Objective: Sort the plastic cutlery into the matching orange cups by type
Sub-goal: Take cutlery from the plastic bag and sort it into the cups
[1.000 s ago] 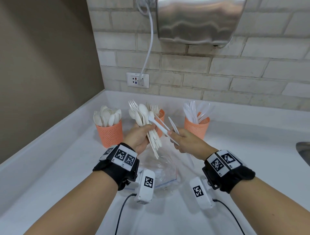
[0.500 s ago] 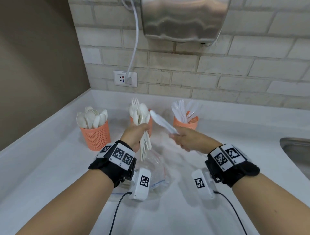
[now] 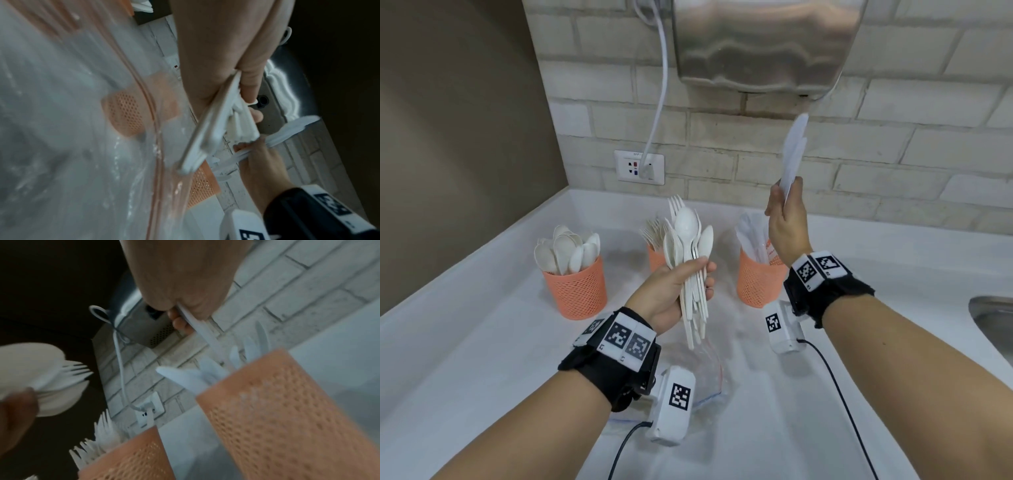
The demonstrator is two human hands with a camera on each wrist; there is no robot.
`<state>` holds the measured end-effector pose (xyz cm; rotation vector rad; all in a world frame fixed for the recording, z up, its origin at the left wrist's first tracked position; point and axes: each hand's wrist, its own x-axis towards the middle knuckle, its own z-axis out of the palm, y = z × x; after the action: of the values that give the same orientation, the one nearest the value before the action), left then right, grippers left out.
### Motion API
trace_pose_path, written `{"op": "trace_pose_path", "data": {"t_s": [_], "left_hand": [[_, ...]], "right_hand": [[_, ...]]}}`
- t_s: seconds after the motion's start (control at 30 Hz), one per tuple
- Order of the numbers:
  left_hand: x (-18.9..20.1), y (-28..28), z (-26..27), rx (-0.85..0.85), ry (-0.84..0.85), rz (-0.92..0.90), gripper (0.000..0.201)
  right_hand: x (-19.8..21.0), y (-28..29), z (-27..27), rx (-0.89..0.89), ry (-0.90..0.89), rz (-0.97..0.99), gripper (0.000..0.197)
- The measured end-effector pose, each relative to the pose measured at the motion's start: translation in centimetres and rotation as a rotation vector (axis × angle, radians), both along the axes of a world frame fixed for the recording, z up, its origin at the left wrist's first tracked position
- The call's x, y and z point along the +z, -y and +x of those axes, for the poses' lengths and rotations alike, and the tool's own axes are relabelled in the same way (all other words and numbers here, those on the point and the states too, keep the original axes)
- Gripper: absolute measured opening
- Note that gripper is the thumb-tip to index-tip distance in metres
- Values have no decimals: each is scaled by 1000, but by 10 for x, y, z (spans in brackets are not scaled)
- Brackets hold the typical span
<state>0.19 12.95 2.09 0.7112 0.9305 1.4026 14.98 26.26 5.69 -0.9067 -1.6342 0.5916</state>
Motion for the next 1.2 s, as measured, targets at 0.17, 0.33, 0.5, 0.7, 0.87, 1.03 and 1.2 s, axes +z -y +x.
{"op": "trace_pose_path", "data": {"t_s": [0.17,0.33,0.5,0.7,0.87,1.03,1.2], "left_hand": [[-1,-1,-1,6,16,-35,13],[-4,-2,-2,-6,12,-61,23],[-4,-3,-3,-69,-10,-51,27],[-3,-5,-2,-3,-12,-27,13],[0,-5,-1,15,14,-3,19],[1,0,-4,-30,26,21,26],[-1,4,-7,-46,40,10,33]], "right_hand": [[-31,-14,6,-21,109,-396,31],[-33,-15,8,-5,166,-403,22],[-25,-14,9,-95,471,-454,41],[12,35,-11,-35,126,101,20],[8,81,-35,315,504,-79,13],[-8,86,-45,187,451,-137,19],[-12,86,-50,154,428,-279,34]]}}
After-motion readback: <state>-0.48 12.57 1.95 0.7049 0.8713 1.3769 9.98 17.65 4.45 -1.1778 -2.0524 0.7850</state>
